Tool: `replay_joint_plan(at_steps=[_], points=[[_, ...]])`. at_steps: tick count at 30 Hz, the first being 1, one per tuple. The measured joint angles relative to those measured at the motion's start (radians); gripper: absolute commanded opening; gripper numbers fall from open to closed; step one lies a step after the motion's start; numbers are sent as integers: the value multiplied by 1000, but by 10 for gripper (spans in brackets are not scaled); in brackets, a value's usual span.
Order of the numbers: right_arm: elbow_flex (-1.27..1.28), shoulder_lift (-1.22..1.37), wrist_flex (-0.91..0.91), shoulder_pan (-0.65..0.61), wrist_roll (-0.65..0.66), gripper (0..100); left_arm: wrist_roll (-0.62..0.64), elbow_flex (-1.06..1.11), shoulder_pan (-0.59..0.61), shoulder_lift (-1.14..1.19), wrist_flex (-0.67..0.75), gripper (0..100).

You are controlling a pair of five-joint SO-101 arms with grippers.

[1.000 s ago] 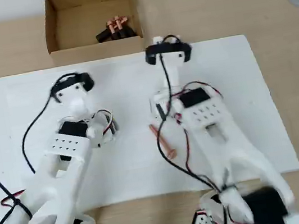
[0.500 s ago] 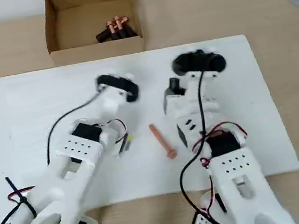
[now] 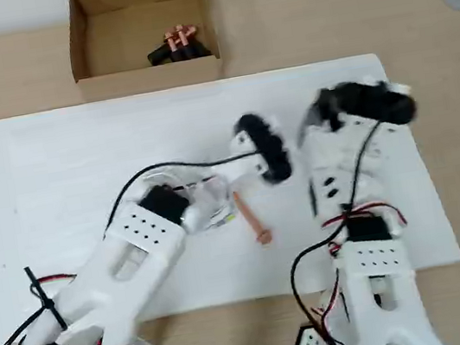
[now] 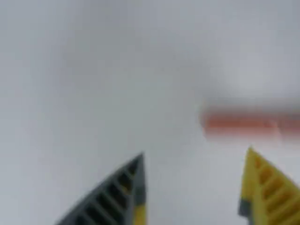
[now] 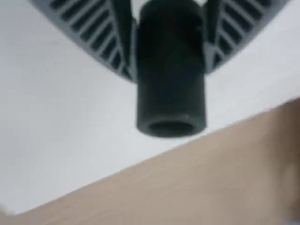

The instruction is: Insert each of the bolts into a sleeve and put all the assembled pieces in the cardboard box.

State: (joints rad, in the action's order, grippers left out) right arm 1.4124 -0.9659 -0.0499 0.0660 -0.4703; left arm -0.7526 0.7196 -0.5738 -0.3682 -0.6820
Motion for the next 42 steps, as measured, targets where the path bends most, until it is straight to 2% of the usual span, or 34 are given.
replay_joint_plan(at_steps=[3,7,10,14,16,18,25,28,33,38,42], points=[[0,0,6,61,0,11,91,-2,-28,0,138,157],[0,0,6,144,0,11,157,21,-25,2,149,157],[0,0,6,175,0,11,161,12,-32,2,52,157],[0,0,6,184,0,11,224,-109,-32,5,-183,157],[0,0,6,186,0,11,348,-187,-32,5,-269,157],[0,0,6,187,0,11,525,-256,-32,5,-331,160],[0,0,6,187,0,11,1306,-299,-83,5,-367,163],[0,0,6,187,0,11,1471,-241,-106,8,-367,202],[0,0,6,187,0,11,1594,-161,-107,94,-333,287],[0,0,6,187,0,11,1648,-203,-64,252,-350,271],[0,0,6,187,0,11,1648,-361,-63,365,-477,223]])
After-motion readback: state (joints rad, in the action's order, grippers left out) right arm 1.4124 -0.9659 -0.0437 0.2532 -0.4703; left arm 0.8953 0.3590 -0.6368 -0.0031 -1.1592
